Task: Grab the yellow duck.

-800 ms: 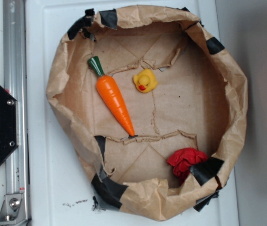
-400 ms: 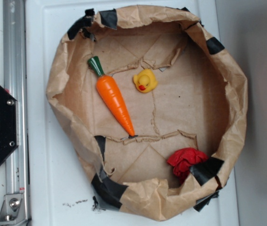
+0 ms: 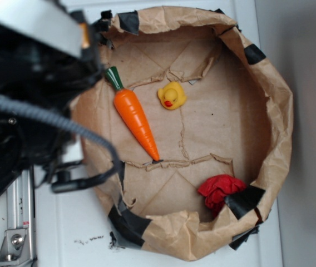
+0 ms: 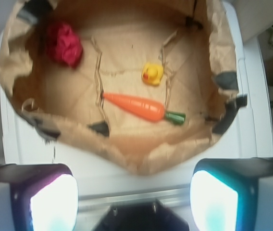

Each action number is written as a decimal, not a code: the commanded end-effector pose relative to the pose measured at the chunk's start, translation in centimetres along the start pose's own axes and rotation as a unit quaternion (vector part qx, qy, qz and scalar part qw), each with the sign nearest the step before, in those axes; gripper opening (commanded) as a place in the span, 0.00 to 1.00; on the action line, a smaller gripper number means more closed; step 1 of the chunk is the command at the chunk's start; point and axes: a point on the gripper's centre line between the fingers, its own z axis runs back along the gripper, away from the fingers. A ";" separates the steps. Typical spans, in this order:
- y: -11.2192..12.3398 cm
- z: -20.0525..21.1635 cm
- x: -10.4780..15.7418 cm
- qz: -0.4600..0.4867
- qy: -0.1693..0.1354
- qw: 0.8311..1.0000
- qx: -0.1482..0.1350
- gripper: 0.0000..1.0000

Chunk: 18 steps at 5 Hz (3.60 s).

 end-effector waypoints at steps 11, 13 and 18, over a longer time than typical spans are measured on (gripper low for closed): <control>-0.2 -14.2 6.6 -0.154 -0.011 0.984 -0.094 1.00; 0.8 -15.1 7.4 -0.136 0.000 0.985 -0.106 1.00; 2.8 -17.3 6.7 -0.113 -0.010 0.986 -0.123 1.00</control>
